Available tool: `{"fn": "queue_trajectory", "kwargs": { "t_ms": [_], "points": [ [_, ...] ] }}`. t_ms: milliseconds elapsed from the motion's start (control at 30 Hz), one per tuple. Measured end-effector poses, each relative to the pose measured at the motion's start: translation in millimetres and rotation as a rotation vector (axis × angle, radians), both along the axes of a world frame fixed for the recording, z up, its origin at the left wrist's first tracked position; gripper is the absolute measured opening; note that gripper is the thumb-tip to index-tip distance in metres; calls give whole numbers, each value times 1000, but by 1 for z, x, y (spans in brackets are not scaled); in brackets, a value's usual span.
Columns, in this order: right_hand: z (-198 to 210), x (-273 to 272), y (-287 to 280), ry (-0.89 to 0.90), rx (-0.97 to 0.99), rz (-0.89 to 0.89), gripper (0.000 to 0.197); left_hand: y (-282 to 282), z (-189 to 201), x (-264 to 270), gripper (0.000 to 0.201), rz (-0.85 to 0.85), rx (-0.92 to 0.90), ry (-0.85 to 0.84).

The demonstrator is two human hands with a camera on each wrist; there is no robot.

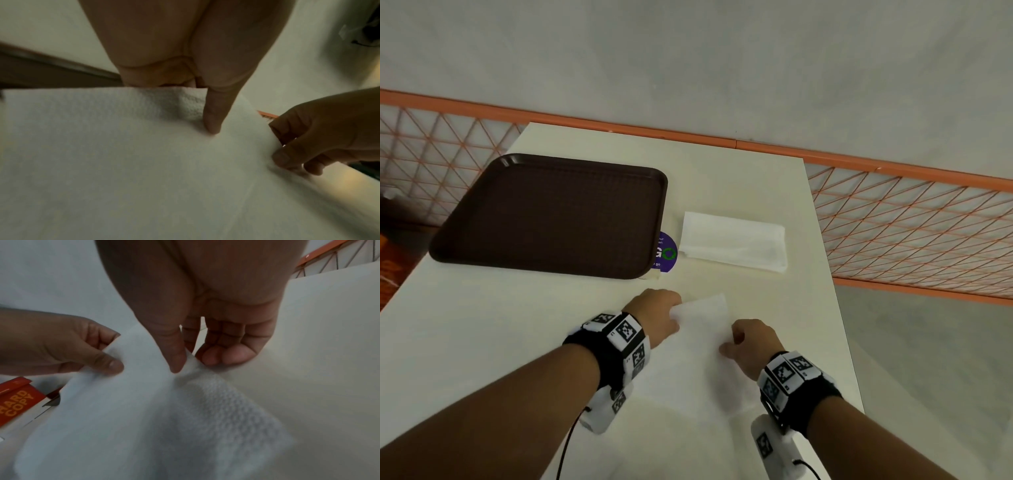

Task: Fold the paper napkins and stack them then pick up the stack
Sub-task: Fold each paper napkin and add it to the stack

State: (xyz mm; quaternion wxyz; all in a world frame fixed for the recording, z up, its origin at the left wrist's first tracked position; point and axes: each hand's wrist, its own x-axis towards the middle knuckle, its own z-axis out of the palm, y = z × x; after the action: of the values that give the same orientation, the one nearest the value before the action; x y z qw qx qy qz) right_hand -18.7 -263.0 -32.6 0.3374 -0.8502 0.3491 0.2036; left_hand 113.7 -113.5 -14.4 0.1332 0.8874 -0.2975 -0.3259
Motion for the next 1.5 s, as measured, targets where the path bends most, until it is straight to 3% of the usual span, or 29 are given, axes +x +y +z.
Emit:
{"fn": "queue_trajectory", "kwargs": {
  "t_ms": [167,333,467,567,633,733,800,867,1033,1233,1333,1433,1500],
  "points": [
    [-5,-4,-3,-87,3,4,33,1,15,2,14,-108,-43,-177],
    [-3,-9,-11,-190,35,-84,31,5,24,-7,19,-206,-151,-233],
    [1,-10,-19,-374,154,-214,16,12,31,-12,14,-159,-271,-65],
    [5,-6,-28,-449,253,-304,35,14,35,-13,45,-9,-376,190],
    [10,-3,-31,-505,300,-311,42,9,34,-14,49,91,-468,156],
    [19,-3,-30,-545,321,-303,42,1,29,-20,29,-26,-373,-11],
    [22,-5,-29,-564,352,-292,42,-3,22,-28,39,-72,-288,27],
    [25,-7,-28,-583,373,-273,44,-6,15,-33,41,-6,-314,99],
    [27,-11,-25,-638,385,-237,43,-12,7,-37,16,94,-397,189],
    [27,-18,-35,-583,404,-205,36,-15,13,-35,15,24,-331,93],
    [35,-18,-39,-534,506,-190,19,-19,18,-35,20,-79,-260,34],
    [38,-14,-39,-392,295,68,13,-23,23,-36,20,-77,-279,60],
    [36,-14,-37,-362,172,112,6,-19,22,-36,18,-37,-295,111]
  ]
}}
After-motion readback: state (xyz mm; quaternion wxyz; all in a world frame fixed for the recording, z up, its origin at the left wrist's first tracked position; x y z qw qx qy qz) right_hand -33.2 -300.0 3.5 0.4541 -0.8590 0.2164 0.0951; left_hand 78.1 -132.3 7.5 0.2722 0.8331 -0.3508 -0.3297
